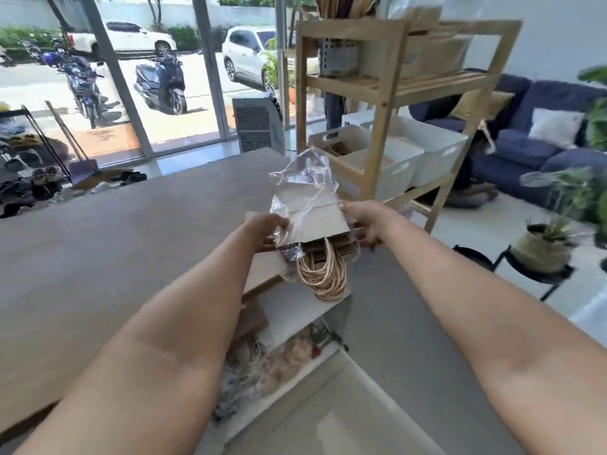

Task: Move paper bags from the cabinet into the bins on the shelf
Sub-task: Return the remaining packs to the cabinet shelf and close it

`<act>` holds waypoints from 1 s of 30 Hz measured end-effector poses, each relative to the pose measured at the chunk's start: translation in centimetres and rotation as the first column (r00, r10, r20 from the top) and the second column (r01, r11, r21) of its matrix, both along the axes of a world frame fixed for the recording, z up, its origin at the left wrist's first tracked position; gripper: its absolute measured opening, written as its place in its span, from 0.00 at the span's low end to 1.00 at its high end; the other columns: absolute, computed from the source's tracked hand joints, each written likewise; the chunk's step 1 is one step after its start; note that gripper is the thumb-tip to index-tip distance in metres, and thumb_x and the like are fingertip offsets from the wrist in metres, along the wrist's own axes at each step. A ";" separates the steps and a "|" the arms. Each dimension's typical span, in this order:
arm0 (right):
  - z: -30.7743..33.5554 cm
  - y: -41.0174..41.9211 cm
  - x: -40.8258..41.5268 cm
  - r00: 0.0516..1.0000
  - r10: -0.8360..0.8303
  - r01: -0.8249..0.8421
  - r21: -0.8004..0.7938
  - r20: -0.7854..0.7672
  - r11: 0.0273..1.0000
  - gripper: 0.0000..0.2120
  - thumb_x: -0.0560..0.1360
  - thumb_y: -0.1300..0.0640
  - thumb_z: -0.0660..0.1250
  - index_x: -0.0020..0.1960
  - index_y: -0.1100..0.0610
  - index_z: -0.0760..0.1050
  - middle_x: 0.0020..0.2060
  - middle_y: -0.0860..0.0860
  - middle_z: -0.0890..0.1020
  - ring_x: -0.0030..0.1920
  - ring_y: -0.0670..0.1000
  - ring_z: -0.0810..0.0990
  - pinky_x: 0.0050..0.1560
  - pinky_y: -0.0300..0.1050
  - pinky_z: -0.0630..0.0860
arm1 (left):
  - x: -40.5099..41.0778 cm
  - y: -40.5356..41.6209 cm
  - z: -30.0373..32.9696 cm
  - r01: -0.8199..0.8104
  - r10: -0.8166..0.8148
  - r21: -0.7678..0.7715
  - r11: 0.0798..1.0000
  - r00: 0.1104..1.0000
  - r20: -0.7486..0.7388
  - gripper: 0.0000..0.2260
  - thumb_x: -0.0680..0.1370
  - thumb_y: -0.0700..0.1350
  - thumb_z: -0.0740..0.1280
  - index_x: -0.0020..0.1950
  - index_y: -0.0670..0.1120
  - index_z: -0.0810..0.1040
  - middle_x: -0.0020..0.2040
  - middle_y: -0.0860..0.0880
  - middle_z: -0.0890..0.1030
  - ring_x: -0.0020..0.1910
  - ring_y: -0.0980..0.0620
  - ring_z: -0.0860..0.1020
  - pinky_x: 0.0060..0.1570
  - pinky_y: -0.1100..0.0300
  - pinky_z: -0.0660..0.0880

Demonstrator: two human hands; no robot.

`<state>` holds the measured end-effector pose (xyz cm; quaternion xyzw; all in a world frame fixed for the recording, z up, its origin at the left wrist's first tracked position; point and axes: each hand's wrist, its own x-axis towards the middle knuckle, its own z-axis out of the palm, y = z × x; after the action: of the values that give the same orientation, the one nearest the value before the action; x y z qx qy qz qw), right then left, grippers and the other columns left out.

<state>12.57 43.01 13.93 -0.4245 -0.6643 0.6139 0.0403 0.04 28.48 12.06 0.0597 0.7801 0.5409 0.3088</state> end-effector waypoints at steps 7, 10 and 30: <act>-1.2 5.2 14.9 0.981 -0.162 0.166 -0.029 0.102 0.986 0.08 0.74 0.49 0.64 0.42 0.52 0.70 0.37 0.52 0.72 0.31 0.49 0.67 0.40 0.44 0.74 | 11.9 6.1 -0.8 0.285 -0.284 0.000 0.959 0.958 0.044 0.12 0.73 0.40 0.72 0.52 0.40 0.73 0.49 0.42 0.75 0.36 0.47 0.75 0.33 0.57 0.75; -2.0 6.1 19.3 0.970 -0.196 0.203 -0.036 0.143 0.978 0.09 0.76 0.48 0.64 0.45 0.54 0.70 0.37 0.54 0.73 0.31 0.50 0.69 0.39 0.46 0.74 | 15.6 7.5 -1.7 0.369 -0.365 -0.048 0.928 0.928 0.078 0.13 0.75 0.42 0.71 0.57 0.42 0.73 0.48 0.44 0.77 0.34 0.50 0.75 0.31 0.58 0.75; -21.5 3.3 12.8 0.971 -0.059 0.132 -0.310 0.233 0.942 0.12 0.77 0.46 0.63 0.43 0.53 0.73 0.38 0.51 0.75 0.36 0.51 0.73 0.42 0.46 0.74 | 12.3 3.6 -19.6 0.173 -0.065 -0.289 0.942 0.935 0.349 0.08 0.76 0.41 0.69 0.53 0.41 0.74 0.40 0.45 0.76 0.35 0.49 0.76 0.31 0.57 0.76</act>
<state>25.36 46.35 -7.57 -0.5226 -0.5337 0.6608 -0.0737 12.31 32.03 -7.58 -0.0352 0.7873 0.3917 0.4749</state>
